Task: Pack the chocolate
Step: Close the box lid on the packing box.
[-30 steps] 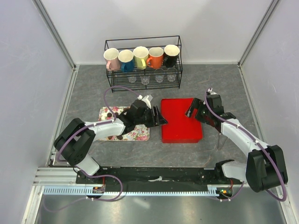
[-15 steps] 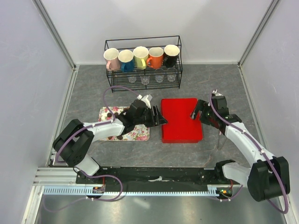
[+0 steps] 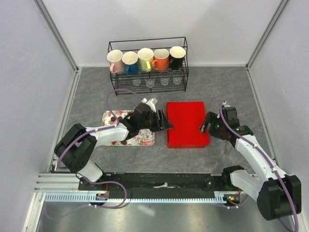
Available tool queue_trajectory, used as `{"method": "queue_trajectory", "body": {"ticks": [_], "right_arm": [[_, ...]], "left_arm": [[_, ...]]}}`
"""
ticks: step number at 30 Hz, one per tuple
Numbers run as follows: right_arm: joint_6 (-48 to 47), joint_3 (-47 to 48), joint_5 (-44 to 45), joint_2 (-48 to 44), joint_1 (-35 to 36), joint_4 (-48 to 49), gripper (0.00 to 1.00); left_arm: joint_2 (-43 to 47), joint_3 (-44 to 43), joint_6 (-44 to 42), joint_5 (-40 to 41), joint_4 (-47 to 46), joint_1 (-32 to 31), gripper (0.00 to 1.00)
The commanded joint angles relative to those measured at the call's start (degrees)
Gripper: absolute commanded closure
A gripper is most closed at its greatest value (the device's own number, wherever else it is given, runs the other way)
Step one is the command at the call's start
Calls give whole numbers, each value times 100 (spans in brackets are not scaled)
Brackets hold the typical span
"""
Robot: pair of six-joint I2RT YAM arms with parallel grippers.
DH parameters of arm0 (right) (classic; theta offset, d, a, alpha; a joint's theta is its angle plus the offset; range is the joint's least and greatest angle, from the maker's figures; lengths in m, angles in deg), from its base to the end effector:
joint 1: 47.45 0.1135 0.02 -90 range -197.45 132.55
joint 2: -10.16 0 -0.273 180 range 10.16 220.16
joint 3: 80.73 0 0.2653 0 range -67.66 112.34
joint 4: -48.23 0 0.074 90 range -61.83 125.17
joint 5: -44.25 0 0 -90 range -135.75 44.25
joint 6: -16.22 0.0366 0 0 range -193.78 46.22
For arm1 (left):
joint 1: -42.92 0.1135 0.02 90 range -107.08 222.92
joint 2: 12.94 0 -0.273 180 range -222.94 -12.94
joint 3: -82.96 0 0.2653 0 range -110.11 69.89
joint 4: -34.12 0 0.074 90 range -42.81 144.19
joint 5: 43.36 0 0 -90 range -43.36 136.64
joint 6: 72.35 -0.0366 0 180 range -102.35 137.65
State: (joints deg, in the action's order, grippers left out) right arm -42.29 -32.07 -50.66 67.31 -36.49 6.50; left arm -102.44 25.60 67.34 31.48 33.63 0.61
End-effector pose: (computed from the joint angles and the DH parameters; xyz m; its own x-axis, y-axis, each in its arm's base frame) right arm 0.2007 0.0420 0.2188 -0.7704 0.3809 -0.5113 0.1867 0.9015 0.3903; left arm 0.2415 -0.2328 0.1880 -0.8720 -0.2015 -0.4461 0.2309 0.6342 -0.7379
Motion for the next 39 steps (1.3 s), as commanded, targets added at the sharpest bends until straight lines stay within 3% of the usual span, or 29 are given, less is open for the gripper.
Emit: {"method": "queue_trajectory", "body": {"ticks": [1, 10, 22, 39], "right_arm": [[59, -79, -528, -116, -15, 106, 16], [138, -61, -1109, 130, 2, 449, 18], [147, 18, -1223, 350, 178, 617, 19], [-72, 62, -889, 499, 178, 617, 18]], "left_arm": [[-85, -115, 67, -40, -120, -59, 38], [-253, -141, 225, -163, -287, -164, 38], [-262, -150, 304, -216, -340, -261, 39], [160, 509, 515, 303, -445, -191, 56]]}}
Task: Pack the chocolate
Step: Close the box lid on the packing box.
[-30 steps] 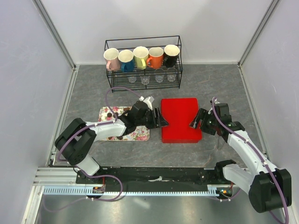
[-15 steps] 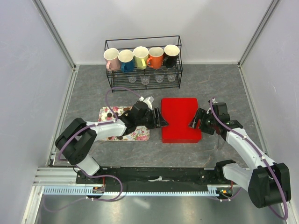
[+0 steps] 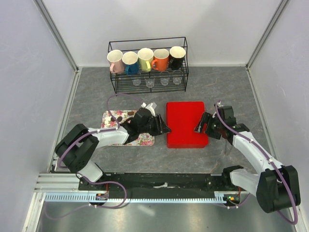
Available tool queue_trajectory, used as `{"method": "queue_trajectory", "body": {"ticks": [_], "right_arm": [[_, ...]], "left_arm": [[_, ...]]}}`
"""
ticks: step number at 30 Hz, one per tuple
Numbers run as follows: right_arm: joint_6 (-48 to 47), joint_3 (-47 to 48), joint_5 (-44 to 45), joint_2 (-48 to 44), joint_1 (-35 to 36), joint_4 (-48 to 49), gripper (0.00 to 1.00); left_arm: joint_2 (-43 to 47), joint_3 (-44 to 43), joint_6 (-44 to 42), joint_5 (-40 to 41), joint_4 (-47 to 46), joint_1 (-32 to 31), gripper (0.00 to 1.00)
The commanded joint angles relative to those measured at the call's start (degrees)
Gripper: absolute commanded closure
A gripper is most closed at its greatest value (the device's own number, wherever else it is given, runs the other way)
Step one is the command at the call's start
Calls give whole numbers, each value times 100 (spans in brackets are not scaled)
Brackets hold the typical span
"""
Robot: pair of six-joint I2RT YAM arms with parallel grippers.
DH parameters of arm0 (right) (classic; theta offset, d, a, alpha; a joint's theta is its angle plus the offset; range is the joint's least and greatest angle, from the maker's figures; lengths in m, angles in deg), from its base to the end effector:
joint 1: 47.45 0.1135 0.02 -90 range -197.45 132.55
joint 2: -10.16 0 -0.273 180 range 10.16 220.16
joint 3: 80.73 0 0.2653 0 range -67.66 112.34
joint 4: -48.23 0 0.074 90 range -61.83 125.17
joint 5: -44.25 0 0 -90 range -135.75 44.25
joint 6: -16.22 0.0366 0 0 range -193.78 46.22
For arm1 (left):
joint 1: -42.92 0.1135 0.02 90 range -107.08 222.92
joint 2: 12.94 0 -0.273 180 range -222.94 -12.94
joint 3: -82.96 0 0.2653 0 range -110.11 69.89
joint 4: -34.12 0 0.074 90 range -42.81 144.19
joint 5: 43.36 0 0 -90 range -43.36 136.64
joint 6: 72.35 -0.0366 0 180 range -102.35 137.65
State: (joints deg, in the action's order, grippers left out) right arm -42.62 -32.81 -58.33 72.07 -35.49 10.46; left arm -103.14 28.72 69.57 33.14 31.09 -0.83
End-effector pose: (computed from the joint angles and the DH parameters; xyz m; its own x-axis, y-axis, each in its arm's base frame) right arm 0.2104 0.0527 0.2040 -0.8304 0.3403 -0.4411 0.1116 0.8774 0.4667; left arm 0.2308 -0.2328 0.1711 -0.8829 -0.2144 -0.4178 0.1929 0.6456 -0.7390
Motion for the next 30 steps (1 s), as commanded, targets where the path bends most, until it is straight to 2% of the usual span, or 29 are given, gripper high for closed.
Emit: {"method": "queue_trajectory", "body": {"ticks": [1, 4, 11, 20, 23, 24, 27, 30], "right_arm": [[-66, 136, -122, 40, 86, 221, 18], [-101, 136, -122, 49, 87, 221, 18], [-101, 285, -280, 14, 87, 230, 14], [-180, 417, 53, -249, 87, -68, 8], [-294, 636, 605, -451, 78, -464, 5], [-355, 689, 721, -513, 86, -578, 4], [-435, 795, 993, -575, 86, -965, 2], [-461, 682, 759, -618, 86, -1089, 2]], "left_arm": [[239, 266, 327, 154, -244, -38, 56], [309, 372, 398, 207, -367, -29, 55], [301, 381, 398, -100, -657, -29, 38], [511, 487, 442, -153, -763, -29, 31], [661, 487, 345, -57, -623, -29, 30], [687, 487, 284, -30, -518, -29, 26], [757, 461, 196, 14, -394, -29, 23], [722, 461, 187, -56, -394, -37, 23]]}}
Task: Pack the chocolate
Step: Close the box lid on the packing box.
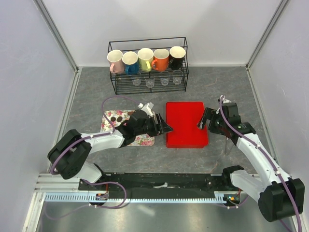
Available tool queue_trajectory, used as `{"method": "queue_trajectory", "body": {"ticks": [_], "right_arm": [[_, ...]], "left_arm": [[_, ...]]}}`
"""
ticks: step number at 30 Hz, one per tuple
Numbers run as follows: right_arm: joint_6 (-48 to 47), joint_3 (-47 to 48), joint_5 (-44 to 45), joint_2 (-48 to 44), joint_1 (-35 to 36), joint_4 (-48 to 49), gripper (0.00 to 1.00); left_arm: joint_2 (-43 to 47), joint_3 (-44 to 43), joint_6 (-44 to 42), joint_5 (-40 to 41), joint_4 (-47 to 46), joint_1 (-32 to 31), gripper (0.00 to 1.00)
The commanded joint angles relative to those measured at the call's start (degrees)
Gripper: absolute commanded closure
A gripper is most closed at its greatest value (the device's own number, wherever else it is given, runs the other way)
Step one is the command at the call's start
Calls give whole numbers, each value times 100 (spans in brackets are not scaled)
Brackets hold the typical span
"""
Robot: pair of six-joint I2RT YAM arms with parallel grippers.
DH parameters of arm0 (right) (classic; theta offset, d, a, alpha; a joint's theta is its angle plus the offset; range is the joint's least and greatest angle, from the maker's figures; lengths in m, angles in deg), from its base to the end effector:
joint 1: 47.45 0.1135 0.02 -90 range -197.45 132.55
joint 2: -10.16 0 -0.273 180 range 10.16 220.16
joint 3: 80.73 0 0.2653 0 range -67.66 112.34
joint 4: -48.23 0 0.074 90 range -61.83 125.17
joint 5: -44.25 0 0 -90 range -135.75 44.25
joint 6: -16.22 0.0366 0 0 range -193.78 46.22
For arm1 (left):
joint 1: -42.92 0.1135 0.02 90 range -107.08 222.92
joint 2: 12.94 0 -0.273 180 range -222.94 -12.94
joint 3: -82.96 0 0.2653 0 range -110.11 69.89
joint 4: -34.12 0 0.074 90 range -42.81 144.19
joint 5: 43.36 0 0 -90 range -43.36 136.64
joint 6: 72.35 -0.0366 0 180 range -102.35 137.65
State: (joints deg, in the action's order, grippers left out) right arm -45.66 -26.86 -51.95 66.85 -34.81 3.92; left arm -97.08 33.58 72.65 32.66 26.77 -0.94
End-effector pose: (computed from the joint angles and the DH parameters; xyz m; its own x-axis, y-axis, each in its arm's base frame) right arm 0.2042 0.0498 0.2477 -0.7670 0.3082 -0.5627 0.0820 0.9170 0.3905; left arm 0.2155 -0.2193 0.1834 -0.8678 -0.2685 -0.4181 0.2025 0.5774 -0.7910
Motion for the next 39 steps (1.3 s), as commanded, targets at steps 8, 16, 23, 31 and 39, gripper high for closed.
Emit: {"method": "queue_trajectory", "body": {"ticks": [8, 16, 23, 31, 39], "right_arm": [[35, -230, -540, -79, 19, -84, 3], [150, -353, -874, 378, 45, 522, 4], [194, -151, -980, 650, 256, 690, 6], [124, -125, -848, 765, 344, 690, 5], [97, -142, -804, 818, 353, 698, 6]], "left_arm": [[-155, -121, -121, -123, 39, -176, 23], [-357, -156, -16, -123, -76, -308, 23], [-551, -236, 89, -175, -216, -483, 23], [-490, -157, 186, -202, -436, -545, 23], [-384, 414, 502, -167, -1296, -545, 26]]}}
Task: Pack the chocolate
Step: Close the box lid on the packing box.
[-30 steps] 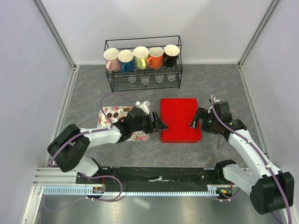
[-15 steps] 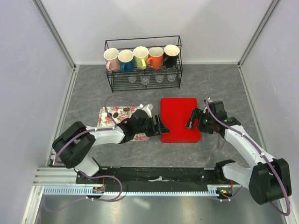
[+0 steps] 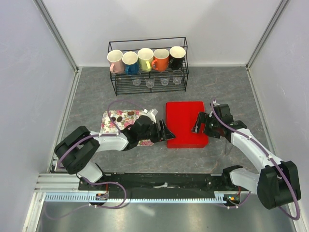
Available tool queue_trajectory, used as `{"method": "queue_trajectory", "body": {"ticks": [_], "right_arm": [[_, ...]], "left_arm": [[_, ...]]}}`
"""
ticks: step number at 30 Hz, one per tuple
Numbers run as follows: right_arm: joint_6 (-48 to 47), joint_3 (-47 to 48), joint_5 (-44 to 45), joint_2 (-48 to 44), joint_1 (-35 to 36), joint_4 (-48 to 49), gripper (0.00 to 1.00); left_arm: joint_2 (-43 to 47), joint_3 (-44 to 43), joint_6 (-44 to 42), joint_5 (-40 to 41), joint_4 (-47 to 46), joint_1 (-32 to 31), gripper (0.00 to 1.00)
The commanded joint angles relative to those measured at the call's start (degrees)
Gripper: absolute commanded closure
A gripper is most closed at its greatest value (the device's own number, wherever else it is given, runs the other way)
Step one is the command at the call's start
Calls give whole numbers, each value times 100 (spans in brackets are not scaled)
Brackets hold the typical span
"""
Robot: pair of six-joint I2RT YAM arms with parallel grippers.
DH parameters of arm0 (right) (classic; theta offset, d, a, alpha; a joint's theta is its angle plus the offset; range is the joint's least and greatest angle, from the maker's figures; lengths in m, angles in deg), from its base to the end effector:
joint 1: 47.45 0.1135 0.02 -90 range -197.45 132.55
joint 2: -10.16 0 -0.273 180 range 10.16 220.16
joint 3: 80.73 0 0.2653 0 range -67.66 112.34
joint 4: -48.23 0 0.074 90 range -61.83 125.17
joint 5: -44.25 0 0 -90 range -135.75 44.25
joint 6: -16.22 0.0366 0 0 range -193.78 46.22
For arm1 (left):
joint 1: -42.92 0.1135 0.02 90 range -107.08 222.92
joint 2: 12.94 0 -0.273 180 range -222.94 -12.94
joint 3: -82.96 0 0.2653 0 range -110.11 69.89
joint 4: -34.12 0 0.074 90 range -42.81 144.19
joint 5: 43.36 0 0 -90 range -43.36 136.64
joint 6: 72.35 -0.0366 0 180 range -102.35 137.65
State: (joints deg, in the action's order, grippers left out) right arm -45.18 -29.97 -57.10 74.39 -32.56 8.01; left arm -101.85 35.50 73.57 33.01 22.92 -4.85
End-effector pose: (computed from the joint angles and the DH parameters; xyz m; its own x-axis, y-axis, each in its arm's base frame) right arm 0.2150 0.0646 0.2090 -0.8583 0.2574 -0.4440 0.0527 0.9047 0.4227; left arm 0.2008 -0.2341 0.1556 -0.8991 -0.2071 -0.3857 0.1995 0.5905 -0.7820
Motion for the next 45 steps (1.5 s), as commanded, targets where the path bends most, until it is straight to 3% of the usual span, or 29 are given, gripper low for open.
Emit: {"method": "queue_trajectory", "body": {"ticks": [1, 5, 12, 22, 29, 45], "right_arm": [[40, 168, -288, 90, 128, 281, 6], [23, 151, -280, 143, 128, 299, 6], [49, 116, -288, 178, 128, 343, 5], [181, 519, 53, 231, 216, -79, 2], [242, 678, 335, 239, 277, -281, 2], [67, 379, 818, 222, 383, -70, 2]], "left_arm": [[92, 353, 446, -210, -1069, -154, 26], [49, 670, 648, -272, -1912, -154, 23], [-4, 943, 727, -334, -2398, -154, 21], [-127, 732, 736, -404, -2389, -277, 18], [-162, 723, 710, -369, -2407, -330, 22], [-215, 803, 710, -334, -2556, -365, 25]]}}
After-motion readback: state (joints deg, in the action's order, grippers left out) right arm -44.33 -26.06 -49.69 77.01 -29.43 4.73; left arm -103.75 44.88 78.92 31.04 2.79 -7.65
